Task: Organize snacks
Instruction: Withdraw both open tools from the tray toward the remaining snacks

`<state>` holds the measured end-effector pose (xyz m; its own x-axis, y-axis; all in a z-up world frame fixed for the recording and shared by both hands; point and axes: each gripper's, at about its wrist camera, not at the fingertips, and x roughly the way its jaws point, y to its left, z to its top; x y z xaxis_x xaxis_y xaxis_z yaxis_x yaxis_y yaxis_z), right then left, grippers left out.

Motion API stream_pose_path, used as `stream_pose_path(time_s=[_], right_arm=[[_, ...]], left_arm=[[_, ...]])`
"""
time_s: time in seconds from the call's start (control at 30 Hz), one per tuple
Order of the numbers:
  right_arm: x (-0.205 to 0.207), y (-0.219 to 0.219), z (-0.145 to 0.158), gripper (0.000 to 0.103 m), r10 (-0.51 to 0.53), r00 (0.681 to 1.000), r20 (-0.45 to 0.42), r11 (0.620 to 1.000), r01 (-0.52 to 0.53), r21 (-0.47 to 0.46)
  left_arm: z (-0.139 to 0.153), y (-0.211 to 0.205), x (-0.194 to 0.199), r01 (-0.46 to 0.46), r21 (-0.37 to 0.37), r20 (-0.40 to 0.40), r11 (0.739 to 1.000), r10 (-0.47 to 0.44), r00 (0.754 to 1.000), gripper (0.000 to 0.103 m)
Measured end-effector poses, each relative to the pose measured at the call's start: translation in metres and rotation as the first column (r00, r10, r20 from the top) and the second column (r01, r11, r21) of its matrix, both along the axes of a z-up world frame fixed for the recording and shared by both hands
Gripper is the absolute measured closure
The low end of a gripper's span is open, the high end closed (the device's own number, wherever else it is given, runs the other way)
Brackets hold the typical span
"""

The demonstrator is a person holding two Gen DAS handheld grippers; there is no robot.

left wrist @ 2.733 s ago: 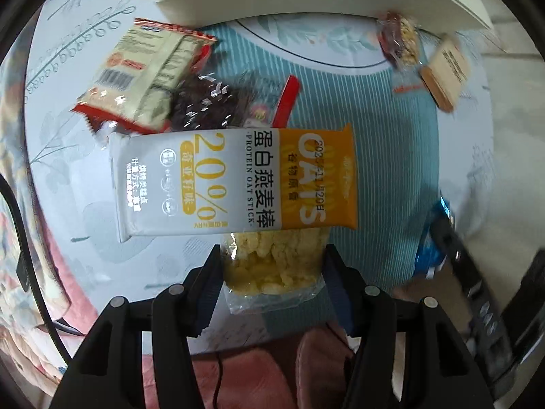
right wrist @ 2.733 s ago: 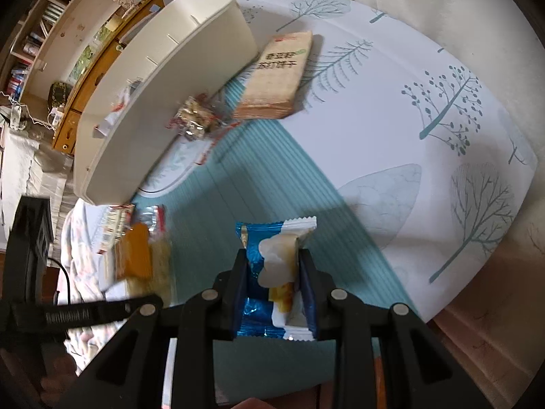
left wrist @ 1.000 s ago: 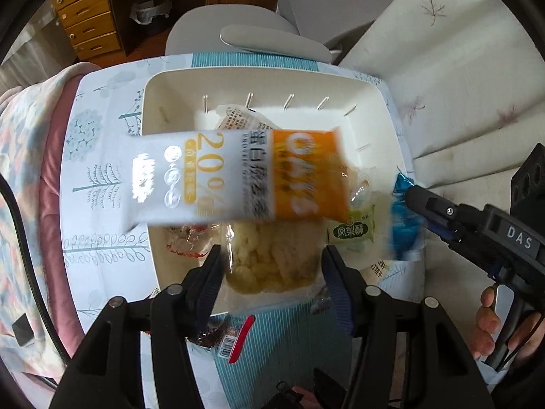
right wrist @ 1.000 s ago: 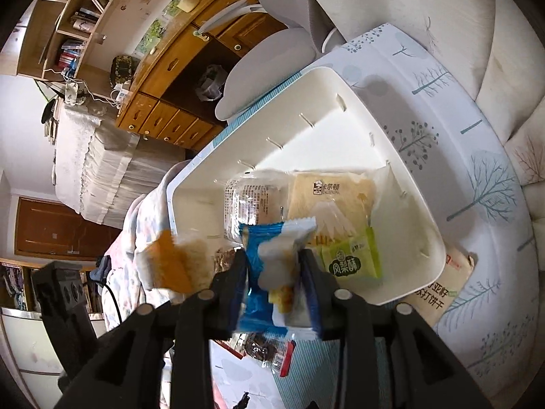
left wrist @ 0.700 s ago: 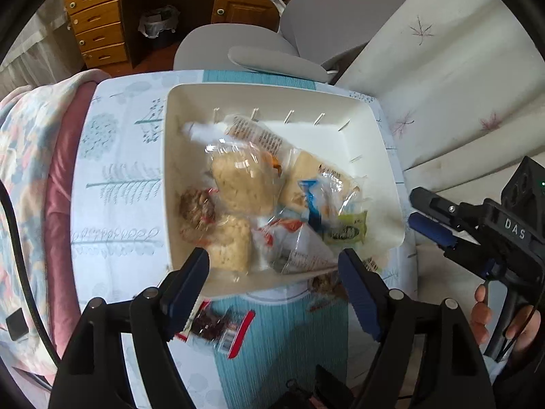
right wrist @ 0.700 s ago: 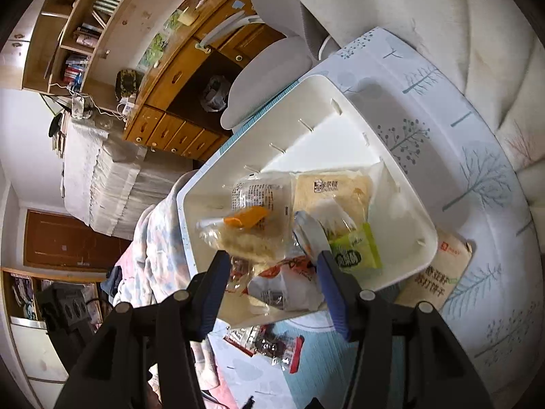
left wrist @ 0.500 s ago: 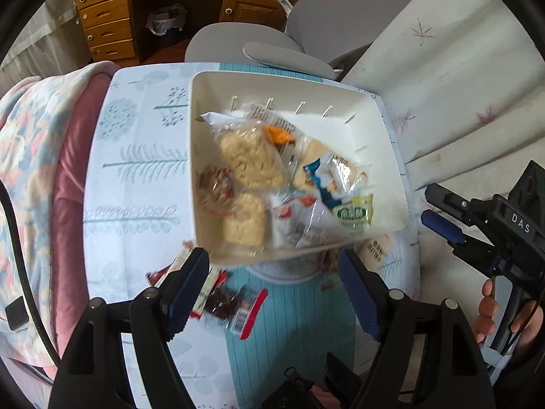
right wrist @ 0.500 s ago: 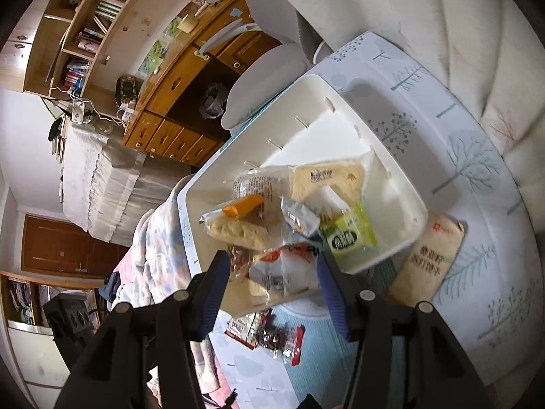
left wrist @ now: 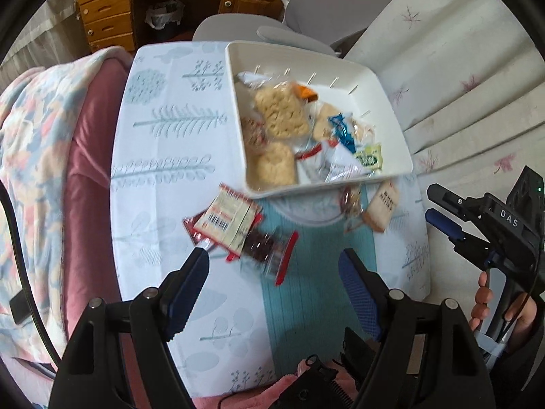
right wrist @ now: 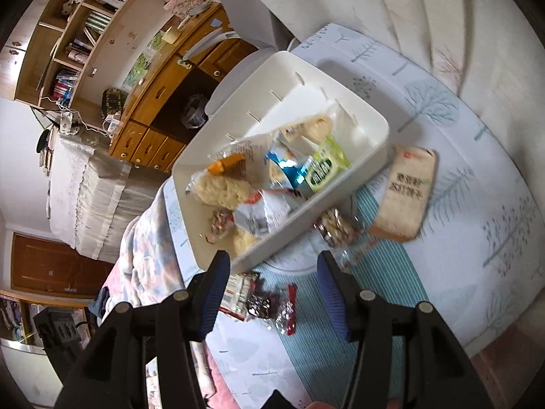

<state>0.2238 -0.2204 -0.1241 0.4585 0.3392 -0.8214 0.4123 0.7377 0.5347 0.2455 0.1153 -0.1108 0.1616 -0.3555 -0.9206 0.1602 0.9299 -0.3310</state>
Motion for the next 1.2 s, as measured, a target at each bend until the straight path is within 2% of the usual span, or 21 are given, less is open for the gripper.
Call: stream_pose_path(time_s=[0.17,0.27,0.37,0.5,0.57,0.73,0.9,1.07,1.2], right_arm=[[-0.021,0.012,-0.012,0.049,-0.013,1.0,-0.007,0.999,0.013,-0.043],[-0.029,0.015,-0.018,0.049,-0.023,1.0,0.002,0.997,0.023,-0.069],[-0.033,0.015,-0.026,0.049,-0.017,1.0,0.0,0.994,0.016,-0.104],[-0.034,0.013,-0.037,0.049,0.032,0.999,-0.002,0.988,-0.032,-0.149],[-0.032,0.011,-0.041,0.049,0.065,0.998,-0.004,0.984,-0.065,-0.163],[-0.026,0.008,-0.05,0.049,0.169,0.986,0.007,0.964,-0.164,-0.21],[-0.018,0.01,-0.056,0.049,0.296,0.955,0.021,0.929,-0.283,-0.24],[-0.006,0.014,-0.064,0.049,0.443,0.896,0.028,0.861,-0.416,-0.291],[0.0,0.013,-0.072,0.049,0.523,0.852,0.026,0.81,-0.488,-0.326]], left_arm=[[-0.014,0.013,-0.02,-0.007,0.014,-0.028,1.0,0.008,1.0,0.026],[-0.025,0.017,-0.029,-0.029,0.026,-0.074,0.999,0.031,0.997,0.026],[-0.036,0.02,-0.037,-0.08,0.026,-0.12,0.996,0.083,0.989,0.026],[-0.046,0.018,-0.045,-0.154,0.053,-0.144,0.987,0.16,0.976,0.026],[-0.05,0.017,-0.048,-0.211,0.052,-0.155,0.976,0.217,0.964,0.02],[-0.062,0.012,-0.053,-0.348,0.064,-0.16,0.935,0.354,0.921,0.02],[-0.079,0.003,-0.056,-0.476,0.062,-0.17,0.877,0.479,0.861,0.02],[-0.099,-0.008,-0.058,-0.581,0.057,-0.162,0.812,0.581,0.797,0.02],[-0.114,-0.019,-0.056,-0.633,0.04,-0.142,0.773,0.632,0.762,0.02]])
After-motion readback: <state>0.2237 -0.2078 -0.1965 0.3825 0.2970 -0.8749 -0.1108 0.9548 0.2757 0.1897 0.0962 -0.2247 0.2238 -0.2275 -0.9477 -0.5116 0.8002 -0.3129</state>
